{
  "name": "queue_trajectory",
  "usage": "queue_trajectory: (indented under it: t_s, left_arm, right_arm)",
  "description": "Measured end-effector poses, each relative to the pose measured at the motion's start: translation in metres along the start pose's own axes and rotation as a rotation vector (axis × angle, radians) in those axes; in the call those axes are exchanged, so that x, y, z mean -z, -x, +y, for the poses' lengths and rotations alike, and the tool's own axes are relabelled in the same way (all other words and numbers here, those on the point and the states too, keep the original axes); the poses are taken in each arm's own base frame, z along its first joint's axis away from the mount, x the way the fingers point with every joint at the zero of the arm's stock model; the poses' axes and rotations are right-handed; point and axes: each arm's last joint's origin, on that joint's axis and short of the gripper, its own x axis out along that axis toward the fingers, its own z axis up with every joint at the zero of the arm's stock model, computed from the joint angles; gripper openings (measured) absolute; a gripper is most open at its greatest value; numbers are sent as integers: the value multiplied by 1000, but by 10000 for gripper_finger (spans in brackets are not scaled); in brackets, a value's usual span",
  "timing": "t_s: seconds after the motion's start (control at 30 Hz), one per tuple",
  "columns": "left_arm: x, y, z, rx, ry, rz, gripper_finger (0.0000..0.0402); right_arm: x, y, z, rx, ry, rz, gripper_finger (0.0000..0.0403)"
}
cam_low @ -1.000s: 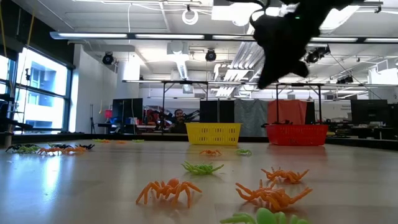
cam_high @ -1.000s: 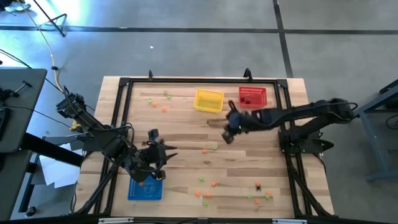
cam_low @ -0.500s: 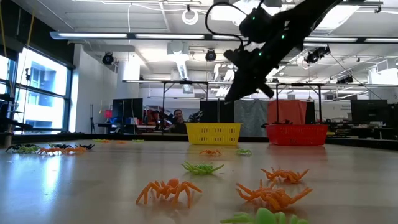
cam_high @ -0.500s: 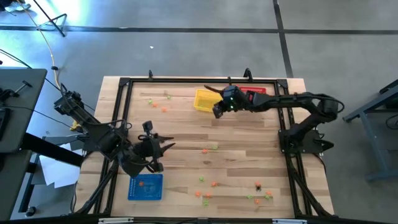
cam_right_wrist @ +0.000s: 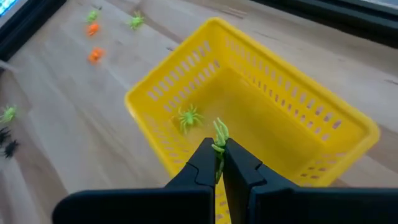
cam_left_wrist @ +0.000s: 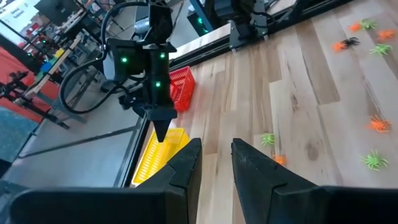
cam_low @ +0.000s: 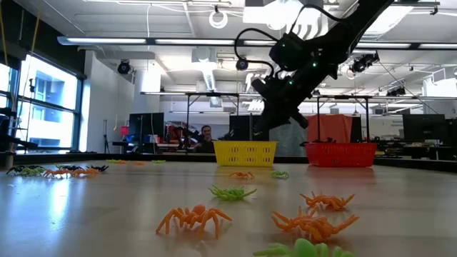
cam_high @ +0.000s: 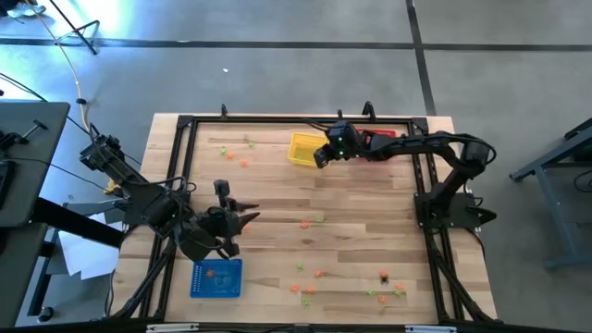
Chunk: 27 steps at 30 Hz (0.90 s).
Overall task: Sort Halloween decoration
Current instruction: Put the green spider toy into the yellow bin, then put the spider toy into the yellow bin
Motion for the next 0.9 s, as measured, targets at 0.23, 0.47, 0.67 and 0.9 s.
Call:
queue_trajectory:
  t_s: [0.23,0.47,0.67,0.9]
  left_arm:
    - [0,0,-2,65,0,2,74]
    - [0,0,-5,157,-1,6,74]
    - [0,1,-7,216,-1,9,74]
    - [0,1,-7,236,-1,10,74]
  right_arm:
    - [0,0,0,-16,13,7,1]
    - [0,0,0,-15,41,8,42]
    - [0,0,0,-15,46,8,100]
    - [-1,11,3,-70,46,52,112]
